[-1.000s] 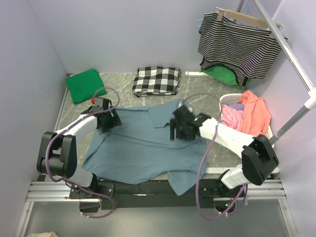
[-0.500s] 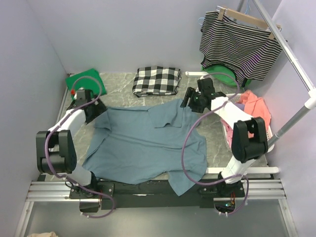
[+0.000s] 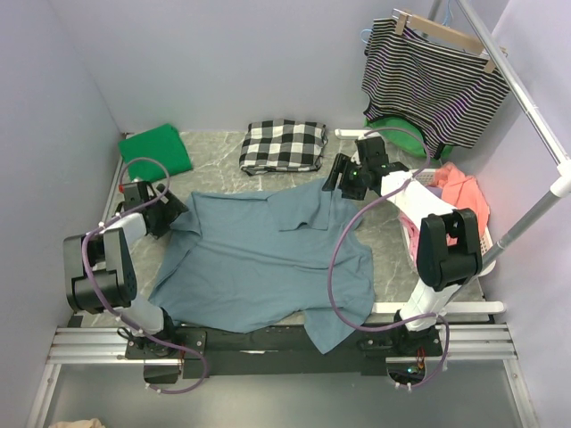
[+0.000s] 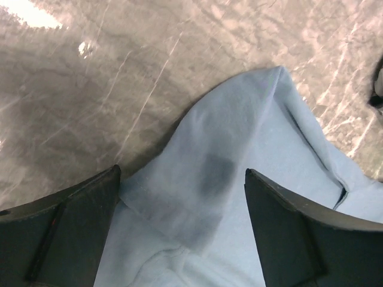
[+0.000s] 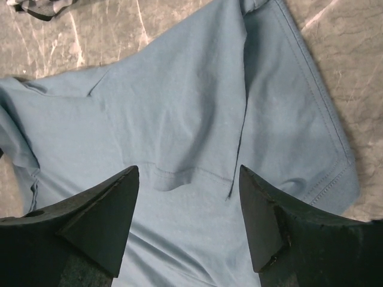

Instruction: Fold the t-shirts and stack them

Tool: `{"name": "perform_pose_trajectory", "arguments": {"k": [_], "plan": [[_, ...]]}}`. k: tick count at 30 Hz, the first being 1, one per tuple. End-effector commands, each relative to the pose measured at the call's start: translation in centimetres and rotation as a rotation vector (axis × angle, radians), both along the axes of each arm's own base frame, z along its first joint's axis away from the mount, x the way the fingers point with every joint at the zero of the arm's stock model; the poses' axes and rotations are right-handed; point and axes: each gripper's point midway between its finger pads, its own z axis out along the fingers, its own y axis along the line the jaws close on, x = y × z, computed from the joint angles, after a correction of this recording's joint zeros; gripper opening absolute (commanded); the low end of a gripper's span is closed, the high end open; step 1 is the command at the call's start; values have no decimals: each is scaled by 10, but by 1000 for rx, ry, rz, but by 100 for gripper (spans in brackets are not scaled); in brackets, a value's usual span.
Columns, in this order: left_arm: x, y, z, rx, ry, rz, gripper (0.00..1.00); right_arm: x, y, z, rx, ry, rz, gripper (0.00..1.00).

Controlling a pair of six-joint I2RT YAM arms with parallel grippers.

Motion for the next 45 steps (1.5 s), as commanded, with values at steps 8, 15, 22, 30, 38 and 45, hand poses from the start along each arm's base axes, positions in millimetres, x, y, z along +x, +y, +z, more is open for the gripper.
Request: {"name": "perform_pose_trajectory", "arguments": {"k": [8,15,22,30,38,45], "plan": [[-1,5,0,-9,-24,16,66,-2,5,6,35,-18,34,64],[2,16,30,48,-70,54,26,8,2,-14,14,20,5,62],[11,16,54,55,-117,40,16,23,8,-39,17,56,12,59],[16,20,77,78,-147,43,14,28,13,-59,30,92,20,57],[22,23,92,93,-169,36,15,30,16,-75,38,122,24,52],[21,25,94,107,-166,44,15,33,17,-80,33,129,29,44]]}}
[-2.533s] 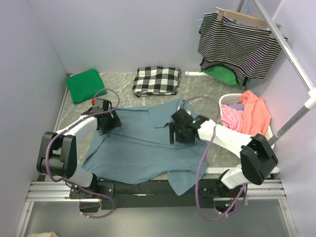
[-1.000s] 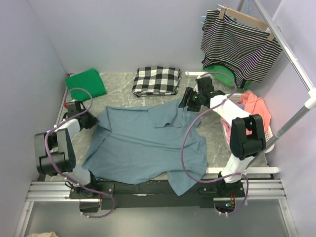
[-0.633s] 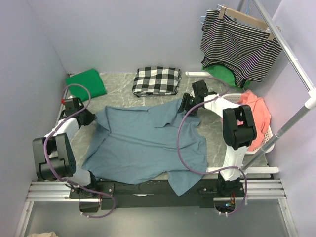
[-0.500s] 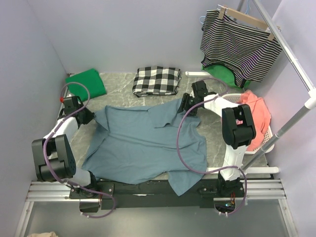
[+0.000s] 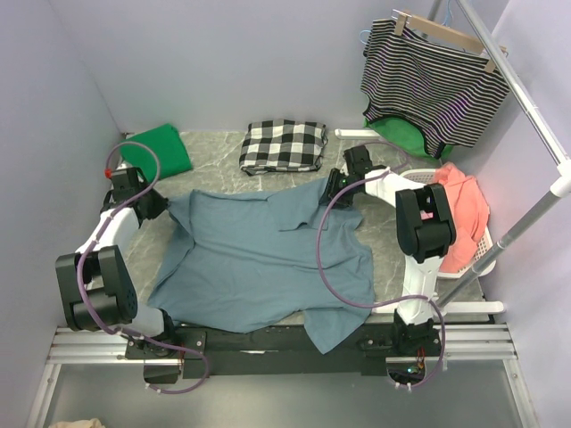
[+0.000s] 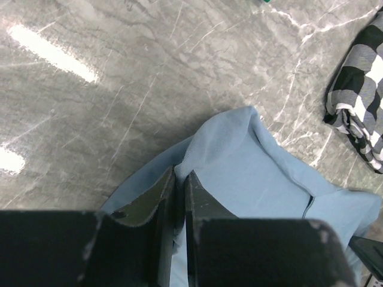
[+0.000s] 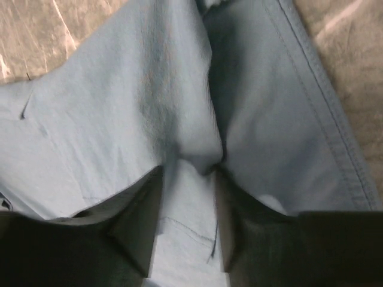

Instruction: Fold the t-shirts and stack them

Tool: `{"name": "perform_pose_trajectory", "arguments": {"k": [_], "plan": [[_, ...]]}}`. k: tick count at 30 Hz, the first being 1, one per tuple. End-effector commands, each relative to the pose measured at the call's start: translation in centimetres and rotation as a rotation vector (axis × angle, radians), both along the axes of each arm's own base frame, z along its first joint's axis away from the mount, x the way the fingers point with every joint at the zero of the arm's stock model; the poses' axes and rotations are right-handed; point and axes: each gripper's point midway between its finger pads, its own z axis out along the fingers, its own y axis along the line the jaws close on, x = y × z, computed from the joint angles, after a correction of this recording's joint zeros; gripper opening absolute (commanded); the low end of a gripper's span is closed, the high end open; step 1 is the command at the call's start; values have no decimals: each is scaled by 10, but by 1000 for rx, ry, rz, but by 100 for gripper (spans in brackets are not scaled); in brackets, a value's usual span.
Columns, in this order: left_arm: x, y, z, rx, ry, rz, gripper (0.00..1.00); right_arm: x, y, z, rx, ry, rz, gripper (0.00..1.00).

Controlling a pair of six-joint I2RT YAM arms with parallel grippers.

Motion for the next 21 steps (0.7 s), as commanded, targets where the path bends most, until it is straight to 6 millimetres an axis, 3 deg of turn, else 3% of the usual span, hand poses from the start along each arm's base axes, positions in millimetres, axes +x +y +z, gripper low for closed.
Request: {"name": "perform_pose_trajectory", "arguments": {"k": [1,5,9,12,17,18,20,21], "plan": [[9,8,30,51,-72,7,15,18,2,9,16,-49,6,34],[10,9,36,56,-82,8,14,19,4,15,23,-69,18,0],[15,11,43,64,-95,6,14,21,3,29,22,-110,22,0],[19,14,49,76,-95,10,14,21,-4,54,1,-175,1,0],[30,30,61,144,-71,35,16,24,-30,98,-110,-261,-61,0],[37,32,73,164,-77,25,17,24,-35,102,-122,-264,-72,0],[44,38,66,187,-28,17,18,24,-44,110,-153,-264,-91,0],[52,41,78,196,-44,18,18,22,-49,109,-166,-249,-99,0]]}}
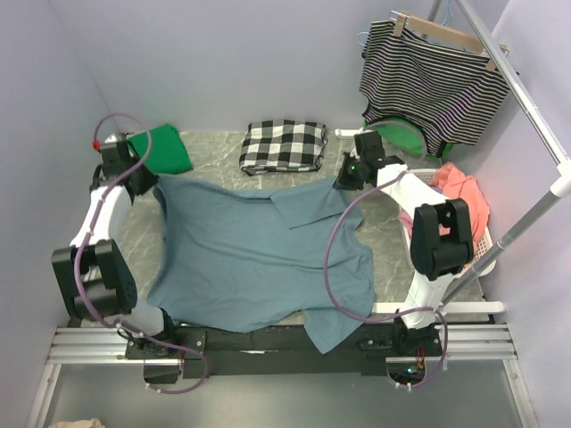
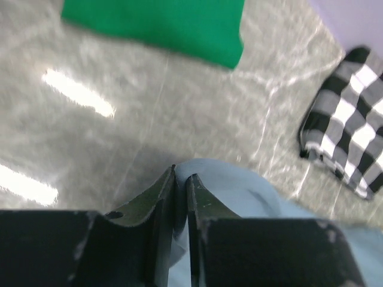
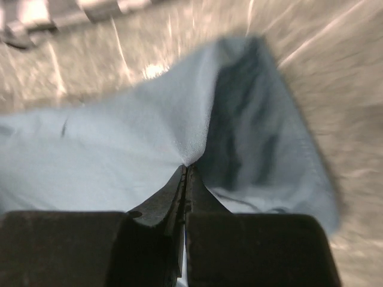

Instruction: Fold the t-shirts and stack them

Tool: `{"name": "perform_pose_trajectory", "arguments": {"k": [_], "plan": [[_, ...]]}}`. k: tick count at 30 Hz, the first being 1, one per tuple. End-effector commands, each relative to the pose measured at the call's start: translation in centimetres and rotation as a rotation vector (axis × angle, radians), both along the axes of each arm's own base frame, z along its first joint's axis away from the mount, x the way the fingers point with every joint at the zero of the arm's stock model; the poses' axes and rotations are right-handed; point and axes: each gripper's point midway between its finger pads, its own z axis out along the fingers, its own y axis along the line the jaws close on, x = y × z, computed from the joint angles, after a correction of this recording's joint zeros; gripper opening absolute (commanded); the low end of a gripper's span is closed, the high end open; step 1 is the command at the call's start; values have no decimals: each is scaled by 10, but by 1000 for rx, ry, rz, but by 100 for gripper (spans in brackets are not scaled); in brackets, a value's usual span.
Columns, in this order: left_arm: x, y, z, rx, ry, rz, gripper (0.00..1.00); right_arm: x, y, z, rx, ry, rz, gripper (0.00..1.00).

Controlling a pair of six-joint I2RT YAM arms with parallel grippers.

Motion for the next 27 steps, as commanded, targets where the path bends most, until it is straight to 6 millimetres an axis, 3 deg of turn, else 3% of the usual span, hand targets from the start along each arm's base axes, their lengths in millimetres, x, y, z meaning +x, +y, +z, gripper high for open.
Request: {"name": "perform_pose_trajectory", "arguments": {"k": [1,2,3,4,6,7,13,15,19,21,22,23,27], "plan": [[22,18,17,83,26,-2,18,11,-29,40,-86,-72,-67,0],[27,20,9,83,48,-7,18,11,-32,40,-93,-70,-73,0],[33,21,13,92,42,-14,18,12,-34,41,-92,-70,-76,0],[35,26,1,101,85,-5,18,12,-34,38,-91,-59,-72,0],[43,28,1,113,90,-12,18,12,-33,37,-79,-40,-61,0],[45,28,-11,99,119,-19,18,12,-32,33,-72,-28,-53,0],[43,17,-35,67,159,-44,15,0,-8,41,44,1,38,0],[36,14,-42,68,169,-41,15,-9,-5,43,65,13,57,0],[24,7,-36,58,149,-56,15,-34,2,63,111,3,111,0],[19,2,-35,47,150,-73,15,-50,4,59,118,31,126,0],[17,-2,-32,41,146,-88,15,-57,6,68,132,14,121,0],[15,-5,-31,42,149,-98,15,-68,8,61,148,38,130,0],[1,-6,-26,64,173,-112,15,-101,15,72,165,32,145,0]]}}
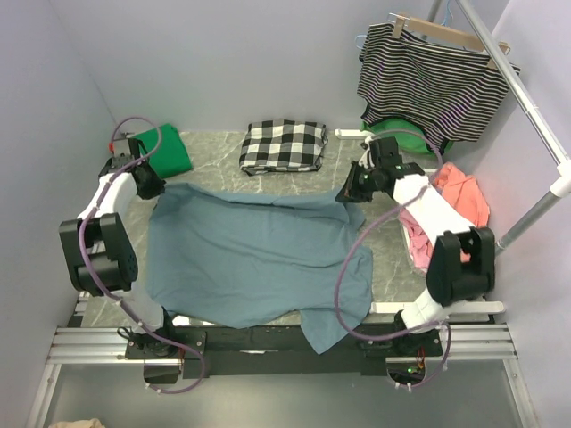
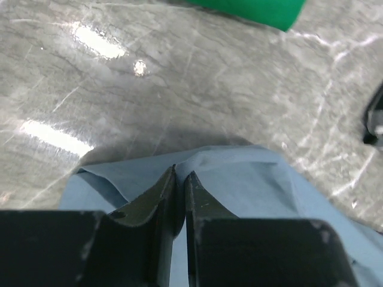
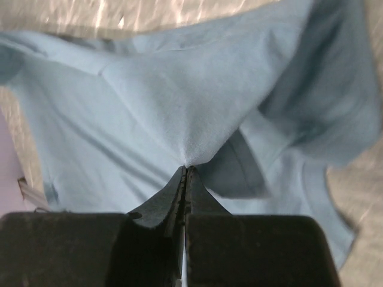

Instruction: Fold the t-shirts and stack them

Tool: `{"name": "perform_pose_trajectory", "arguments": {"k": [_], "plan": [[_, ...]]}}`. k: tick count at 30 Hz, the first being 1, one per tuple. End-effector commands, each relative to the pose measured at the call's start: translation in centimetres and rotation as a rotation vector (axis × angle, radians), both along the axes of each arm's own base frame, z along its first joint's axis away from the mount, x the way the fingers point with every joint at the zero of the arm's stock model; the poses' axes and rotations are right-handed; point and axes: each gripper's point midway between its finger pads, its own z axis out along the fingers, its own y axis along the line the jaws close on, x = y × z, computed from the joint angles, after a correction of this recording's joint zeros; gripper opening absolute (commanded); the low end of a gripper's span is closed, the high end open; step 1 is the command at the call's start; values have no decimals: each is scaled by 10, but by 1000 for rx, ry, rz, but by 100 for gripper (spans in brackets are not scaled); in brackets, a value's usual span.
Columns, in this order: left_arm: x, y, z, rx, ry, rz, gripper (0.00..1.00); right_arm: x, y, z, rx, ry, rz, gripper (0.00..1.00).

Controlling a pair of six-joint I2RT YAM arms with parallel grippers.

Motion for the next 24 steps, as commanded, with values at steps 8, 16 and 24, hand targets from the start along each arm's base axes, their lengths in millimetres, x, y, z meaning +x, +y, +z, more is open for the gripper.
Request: {"name": "perform_pose_trajectory", "arguments": {"k": [8,16,24], "plan": [[-50,-8,18,53,60,-84,15,-73,17,9,13,27,23,0],[-82,1,-5,115,181,-82,14,-85,-19,5,-133,-10,-151,0],[-110,3,-34,136,304,-94,15,-98,-26,-16,-188,69,-141,0]]}}
